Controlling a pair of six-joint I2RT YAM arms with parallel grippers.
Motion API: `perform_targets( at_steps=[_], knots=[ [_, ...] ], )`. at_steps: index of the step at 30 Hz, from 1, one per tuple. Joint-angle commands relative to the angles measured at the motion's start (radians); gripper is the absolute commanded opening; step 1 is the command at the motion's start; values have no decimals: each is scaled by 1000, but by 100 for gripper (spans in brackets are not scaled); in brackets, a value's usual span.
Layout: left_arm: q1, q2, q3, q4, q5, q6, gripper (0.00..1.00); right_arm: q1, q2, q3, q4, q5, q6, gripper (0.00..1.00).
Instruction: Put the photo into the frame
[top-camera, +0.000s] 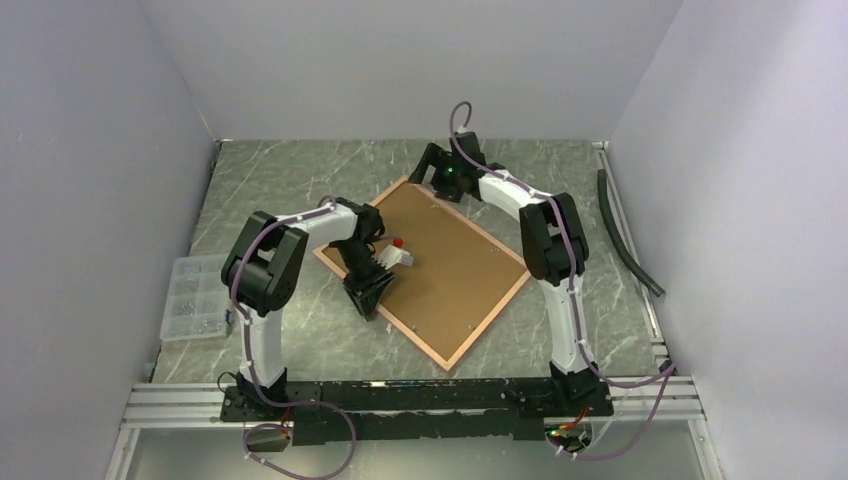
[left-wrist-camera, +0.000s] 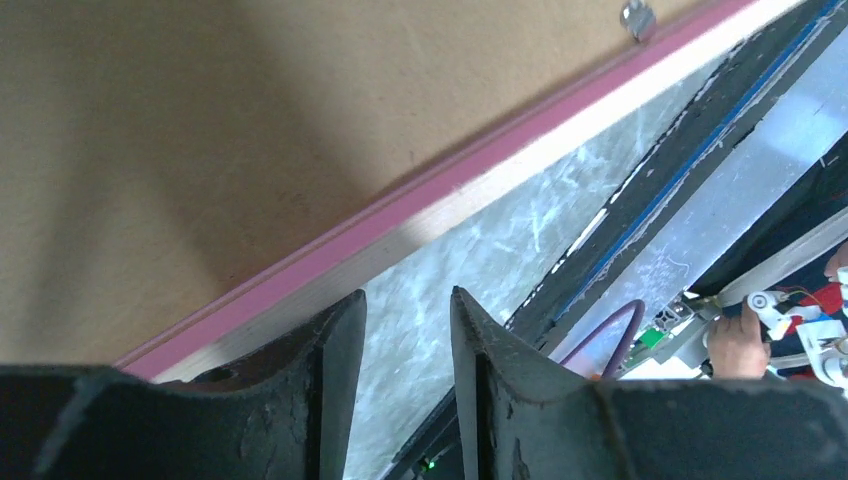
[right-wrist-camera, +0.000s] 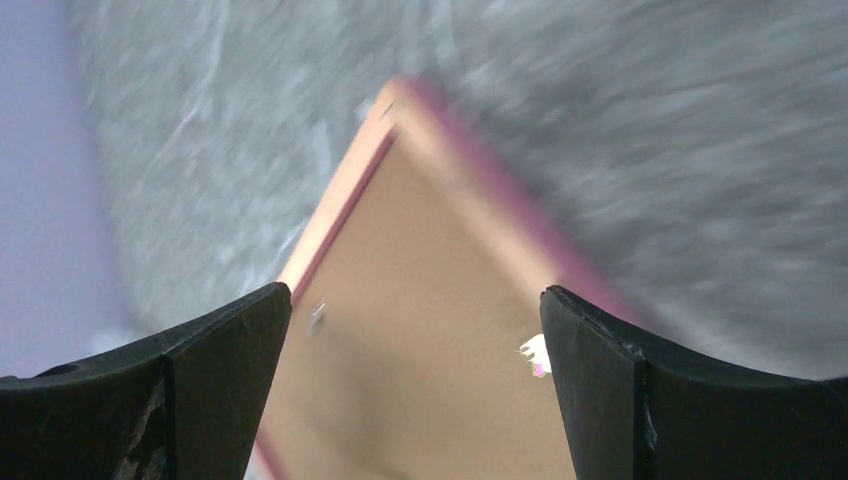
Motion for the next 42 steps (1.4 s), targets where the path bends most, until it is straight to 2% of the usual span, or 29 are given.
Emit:
perform_targets(
  at_steps=[1, 6, 8, 10, 15, 19, 24, 26, 31, 36, 42],
  knots=[
    [-39, 29, 51, 178, 113, 17, 47, 79, 30, 104, -100, -311, -7, 100],
    [-18, -75, 69, 77, 110, 45, 55, 66, 3, 147, -168, -242, -71, 100],
    [17, -132, 81, 20, 125, 58, 63, 48, -29, 151, -174, -209, -79, 100],
    [78, -173, 108, -46, 143, 86, 74, 28, -68, 150, -182, -176, -82, 100],
    [271, -188, 266, -179, 204, 162, 75, -23, -196, 73, -166, -130, -81, 100],
    [383, -91, 382, -37, 129, 41, 72, -52, -334, -81, -138, -87, -61, 100],
    [467, 145, 567, 131, 148, -155, 50, -60, -481, -291, -139, -69, -56, 100],
    [472, 193, 595, 202, 157, -203, 46, -61, -551, -382, -133, -73, -53, 100],
    [471, 269, 644, 271, 205, -263, 49, -91, -725, -588, -183, -32, -37, 100],
    [466, 307, 618, 294, 202, -277, 61, -222, -908, -834, -205, -90, -3, 100],
    [454, 280, 503, 295, 235, -248, 61, -273, -1017, -908, -331, -67, -37, 100]
  ],
)
